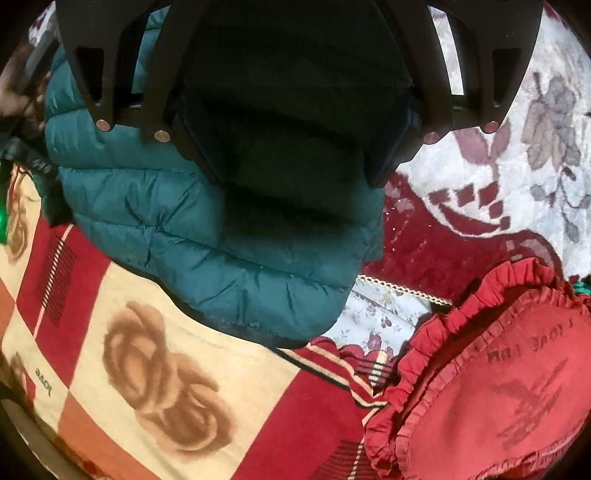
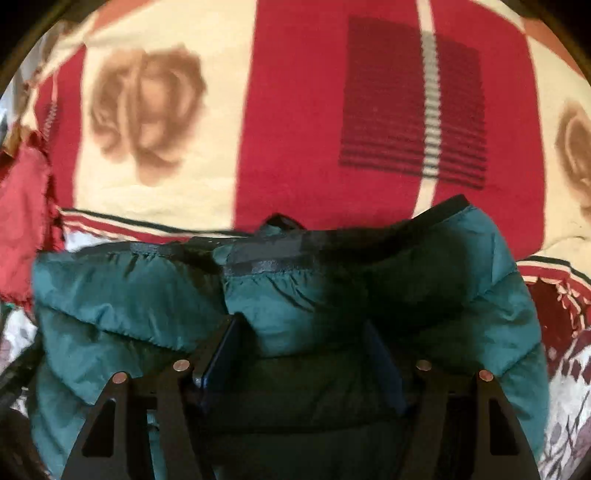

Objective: Fold large clothes

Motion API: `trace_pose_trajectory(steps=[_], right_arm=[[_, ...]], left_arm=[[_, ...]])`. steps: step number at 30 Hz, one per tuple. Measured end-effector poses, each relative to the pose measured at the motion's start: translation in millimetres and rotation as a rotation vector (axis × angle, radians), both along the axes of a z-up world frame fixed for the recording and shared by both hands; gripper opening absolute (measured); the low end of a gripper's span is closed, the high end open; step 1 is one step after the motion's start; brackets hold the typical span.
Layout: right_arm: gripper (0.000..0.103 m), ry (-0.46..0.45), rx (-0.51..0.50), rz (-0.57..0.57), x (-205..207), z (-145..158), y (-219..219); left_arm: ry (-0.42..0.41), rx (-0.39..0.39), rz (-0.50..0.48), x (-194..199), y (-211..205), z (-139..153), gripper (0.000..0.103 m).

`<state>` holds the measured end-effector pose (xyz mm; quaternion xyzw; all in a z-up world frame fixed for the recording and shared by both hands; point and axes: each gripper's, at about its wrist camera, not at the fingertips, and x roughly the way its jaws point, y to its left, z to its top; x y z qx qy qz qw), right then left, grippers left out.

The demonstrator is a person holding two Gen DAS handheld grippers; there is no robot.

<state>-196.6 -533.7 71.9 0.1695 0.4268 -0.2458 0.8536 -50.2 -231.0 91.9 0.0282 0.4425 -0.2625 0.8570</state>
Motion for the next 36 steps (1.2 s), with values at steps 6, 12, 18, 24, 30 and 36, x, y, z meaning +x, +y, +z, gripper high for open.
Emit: trace_pose_trajectory(steps=[6, 12, 18, 24, 30, 36], right_arm=[[0.067, -0.003, -0.002, 0.004, -5.3, -0.1, 2.7], [0.067, -0.12, 0.047, 0.039, -50.2, 42.9, 20.5], [0.067, -0.183, 0.029, 0.186, -53.3, 74.9, 73.0], [0.067, -0.168, -0.026, 0.273, 2.2, 61.2, 111.9], [0.067, -0.098, -0.004, 0.241, 37.9, 23.9, 103.0], [0.07, -0.048, 0.027, 0.225, 54.8, -4.5, 94.2]], left_arm=[[-0.023, 0.038, -0.009, -3.5, -6.7, -5.8, 0.082], [-0.022, 0.039, 0.008, -11.7, -0.2, 11.3, 0.082], [-0.123, 0.045, -0.012, -28.5, -7.4, 36.9, 0.082], [-0.123, 0.094, -0.027, -24.1, -21.0, 28.7, 0.082], [-0.085, 0.101, -0.01, -6.8, -19.3, 3.8, 0.082], [-0.1, 0.107, -0.021, -3.5, -23.6, -3.4, 0.082]])
